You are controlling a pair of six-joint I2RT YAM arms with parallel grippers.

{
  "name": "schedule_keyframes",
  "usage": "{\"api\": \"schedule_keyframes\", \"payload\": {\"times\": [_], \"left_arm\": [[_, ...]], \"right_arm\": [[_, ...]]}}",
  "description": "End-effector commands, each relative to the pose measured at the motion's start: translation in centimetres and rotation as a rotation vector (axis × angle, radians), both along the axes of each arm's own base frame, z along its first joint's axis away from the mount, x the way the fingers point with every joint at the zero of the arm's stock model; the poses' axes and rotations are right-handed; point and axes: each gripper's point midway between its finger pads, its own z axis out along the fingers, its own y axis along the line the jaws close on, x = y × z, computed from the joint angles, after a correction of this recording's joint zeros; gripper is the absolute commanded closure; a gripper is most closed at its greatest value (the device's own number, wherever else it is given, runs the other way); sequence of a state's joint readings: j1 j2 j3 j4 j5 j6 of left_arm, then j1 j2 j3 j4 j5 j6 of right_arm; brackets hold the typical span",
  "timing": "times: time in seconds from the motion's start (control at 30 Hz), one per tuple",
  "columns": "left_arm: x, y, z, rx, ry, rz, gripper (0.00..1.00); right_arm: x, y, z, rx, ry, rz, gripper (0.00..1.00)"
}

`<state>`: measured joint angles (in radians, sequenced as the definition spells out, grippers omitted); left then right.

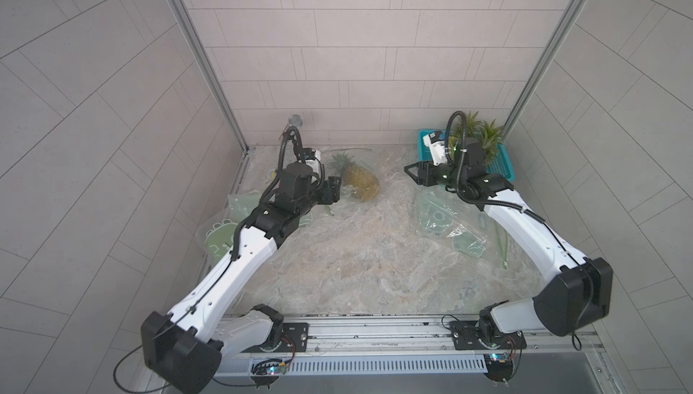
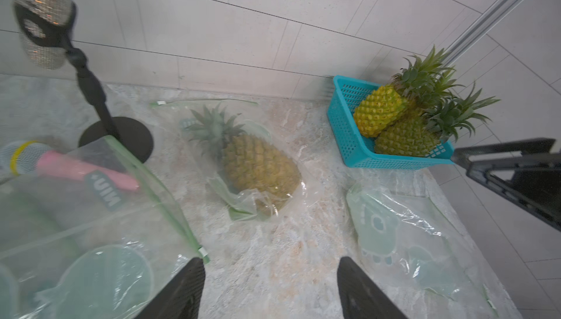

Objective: Open the zip-top bag and take out the pineapple
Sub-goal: Adjust the zipper food storage bag at the center of the board.

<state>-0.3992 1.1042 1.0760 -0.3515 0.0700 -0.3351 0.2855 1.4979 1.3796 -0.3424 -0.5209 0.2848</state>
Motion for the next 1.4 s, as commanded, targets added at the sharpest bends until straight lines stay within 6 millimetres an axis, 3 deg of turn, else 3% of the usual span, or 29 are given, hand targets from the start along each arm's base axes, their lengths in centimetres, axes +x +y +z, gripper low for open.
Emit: {"api": "schedule_keyframes", "payload": {"times": [0.0, 0.2, 0.43, 0.6, 0.87, 1.17, 1.37], "left_arm": [[-2.1, 2.7, -3.6, 0.132, 0.1, -0.054, 0.27], [-1.8, 5.2, -4.0, 0.12, 0.073, -0.008, 0.27], [-2.1, 5.6, -4.2, 0.088, 0.06, 0.017, 0.27], [-2.4, 6.4, -4.5, 0.111, 0.064, 0.045, 0.27], [-2.4, 6.7, -4.7, 0.111, 0.07, 0.051, 0.27], [-2.4, 6.9, -4.9, 0.108, 0.074, 0.054, 0.27], [-2.2, 7.1, -5.0, 0.101, 0.082, 0.062, 0.27]], "right_arm": [[0.9, 2.7, -2.2, -0.091, 0.071, 0.123, 0.47], [5.5, 6.6, -6.1, -0.172, 0.187, 0.226, 0.48], [10.3, 8.7, -8.6, -0.23, 0.237, 0.225, 0.47], [12.1, 9.8, -10.3, -0.208, 0.239, 0.21, 0.47], [11.1, 11.9, -13.6, -0.223, 0.295, 0.258, 0.44], [10.4, 11.4, -17.4, -0.371, 0.335, 0.233, 0.45], [8.3, 10.0, -18.7, -0.462, 0.403, 0.244, 0.64]]}}
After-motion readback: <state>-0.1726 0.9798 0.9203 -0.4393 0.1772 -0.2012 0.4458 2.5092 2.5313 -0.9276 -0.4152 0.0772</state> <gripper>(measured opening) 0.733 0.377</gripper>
